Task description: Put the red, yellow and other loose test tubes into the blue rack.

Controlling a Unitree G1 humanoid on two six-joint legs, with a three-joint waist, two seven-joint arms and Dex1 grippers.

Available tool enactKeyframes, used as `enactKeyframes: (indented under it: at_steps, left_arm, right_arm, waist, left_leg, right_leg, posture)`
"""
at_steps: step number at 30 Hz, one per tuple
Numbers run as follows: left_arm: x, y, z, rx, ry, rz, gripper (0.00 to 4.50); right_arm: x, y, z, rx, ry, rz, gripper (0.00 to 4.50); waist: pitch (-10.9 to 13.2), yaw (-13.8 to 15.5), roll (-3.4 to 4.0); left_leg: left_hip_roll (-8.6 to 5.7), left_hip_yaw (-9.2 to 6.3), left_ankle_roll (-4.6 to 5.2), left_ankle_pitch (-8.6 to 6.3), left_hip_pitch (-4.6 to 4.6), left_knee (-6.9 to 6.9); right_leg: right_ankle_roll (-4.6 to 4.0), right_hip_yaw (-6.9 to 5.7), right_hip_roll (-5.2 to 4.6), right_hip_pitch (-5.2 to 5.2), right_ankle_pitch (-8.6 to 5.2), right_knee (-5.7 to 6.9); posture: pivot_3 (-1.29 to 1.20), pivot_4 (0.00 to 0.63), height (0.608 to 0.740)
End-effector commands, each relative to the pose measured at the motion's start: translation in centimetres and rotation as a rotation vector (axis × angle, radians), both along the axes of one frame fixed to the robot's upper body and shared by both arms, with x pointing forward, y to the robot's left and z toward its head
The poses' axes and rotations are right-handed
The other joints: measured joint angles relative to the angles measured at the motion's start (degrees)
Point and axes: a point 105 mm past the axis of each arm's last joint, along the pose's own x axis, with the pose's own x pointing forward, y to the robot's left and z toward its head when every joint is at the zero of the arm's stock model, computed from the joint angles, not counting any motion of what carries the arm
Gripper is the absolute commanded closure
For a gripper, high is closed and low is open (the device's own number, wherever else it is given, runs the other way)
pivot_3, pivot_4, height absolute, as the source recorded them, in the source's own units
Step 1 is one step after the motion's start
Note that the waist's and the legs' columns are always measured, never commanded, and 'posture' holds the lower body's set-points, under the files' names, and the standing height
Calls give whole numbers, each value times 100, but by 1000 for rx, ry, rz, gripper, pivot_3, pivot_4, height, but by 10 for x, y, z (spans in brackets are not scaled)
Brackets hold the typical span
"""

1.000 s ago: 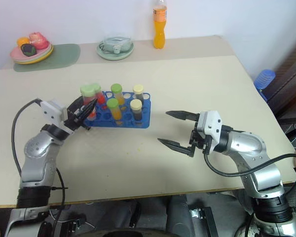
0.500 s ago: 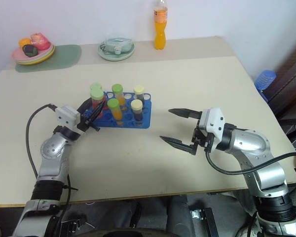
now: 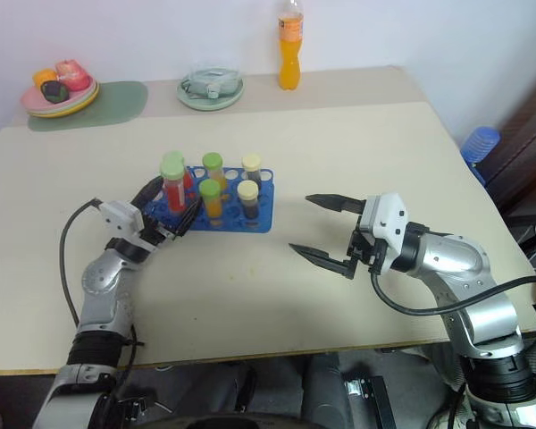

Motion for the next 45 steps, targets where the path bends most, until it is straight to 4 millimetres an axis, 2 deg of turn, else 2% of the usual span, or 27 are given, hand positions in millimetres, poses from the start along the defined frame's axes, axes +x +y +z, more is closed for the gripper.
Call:
enactKeyframes:
  at_steps: [1,23,40,45]
  left_arm:
    - [-7,-3,7,-23,-3,-48,93]
    - [7,10,9,-78,20,175,93]
    - [5,30,3,-115,41,306,93]
    - [3,28,1,-94,35,297,93]
  right_arm:
    - [-5,3,14,6,-59,26,335]
    - [-5,3,10,10,-41,30,335]
    - [-5,2,7,12,-31,29,335]
    - [-5,2,6,14,-29,29,335]
  waist:
    - [0,-14,0]
    - [0,-9,0]
    - [0,-10,0]
    - [0,-10,0]
  left_leg:
    - [0,0,1,-1,0,0]
    - [1,1,1,-1,1,-1]
    - [1,1,0,-1,1,-1]
    - [1,1,0,-1,1,-1]
  right_leg:
    - [0,0,0,0,0,0]
    - [0,0,1,-2,0,1]
    - [0,0,1,-2,0,1]
    - [0,0,1,-2,0,1]
  posture:
    - [0,150,740]
    - [0,150,740]
    - [0,150,740]
    - [0,150,740]
